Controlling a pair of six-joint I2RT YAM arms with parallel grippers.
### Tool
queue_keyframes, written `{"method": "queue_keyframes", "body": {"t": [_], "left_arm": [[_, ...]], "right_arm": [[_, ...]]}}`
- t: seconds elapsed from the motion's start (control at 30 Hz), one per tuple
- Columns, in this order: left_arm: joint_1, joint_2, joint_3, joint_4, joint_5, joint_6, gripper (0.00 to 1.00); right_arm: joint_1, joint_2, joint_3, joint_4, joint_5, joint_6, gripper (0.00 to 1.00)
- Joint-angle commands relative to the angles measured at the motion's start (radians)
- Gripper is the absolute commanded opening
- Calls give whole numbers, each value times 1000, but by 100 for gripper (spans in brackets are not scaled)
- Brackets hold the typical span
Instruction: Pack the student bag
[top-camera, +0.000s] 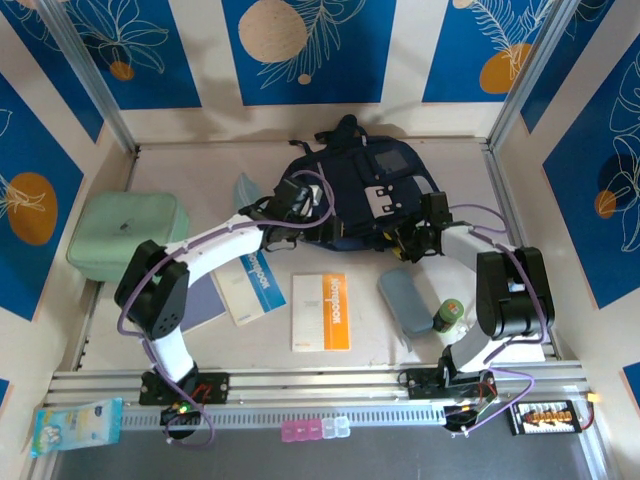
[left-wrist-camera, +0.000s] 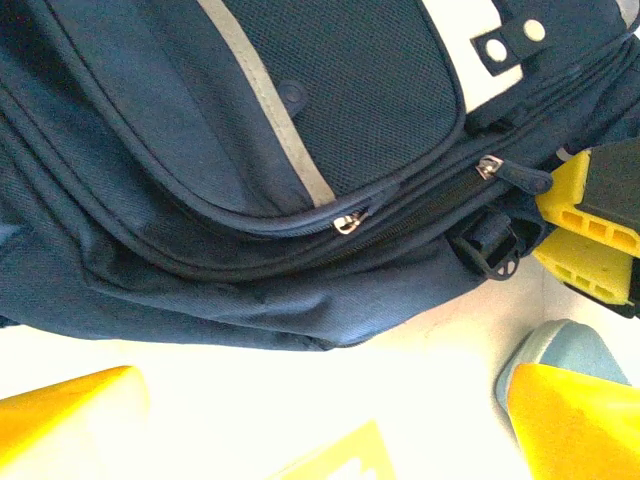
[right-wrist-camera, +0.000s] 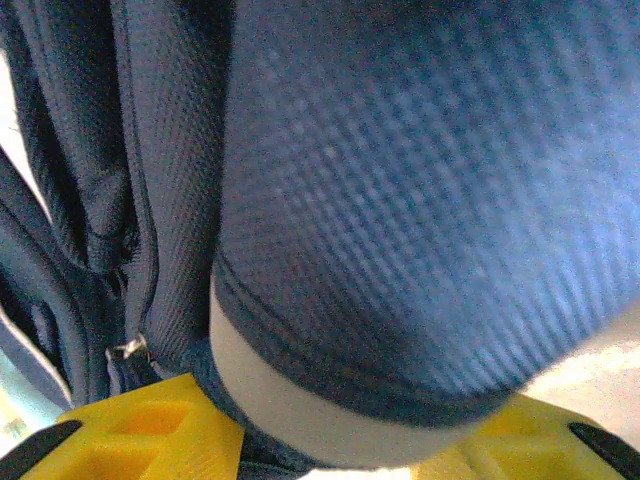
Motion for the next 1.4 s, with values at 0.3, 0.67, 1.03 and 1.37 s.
{"method": "queue_keyframes", "body": {"t": [0.3, 0.67, 1.03, 1.37], "left_arm": [[-18, 22, 1, 0, 15, -42, 93], [-23, 16, -17, 22, 16, -42, 93], [-43, 0, -39, 33, 34, -46, 90], [-125, -32, -74, 43, -57, -93, 82]], "right_arm": [[-36, -38, -164, 311, -91, 64, 59], [-42, -99, -240, 453, -106, 62, 60], [-4, 12, -195, 498, -140, 85, 38], [63, -44, -59, 440, -153, 50, 10]]}}
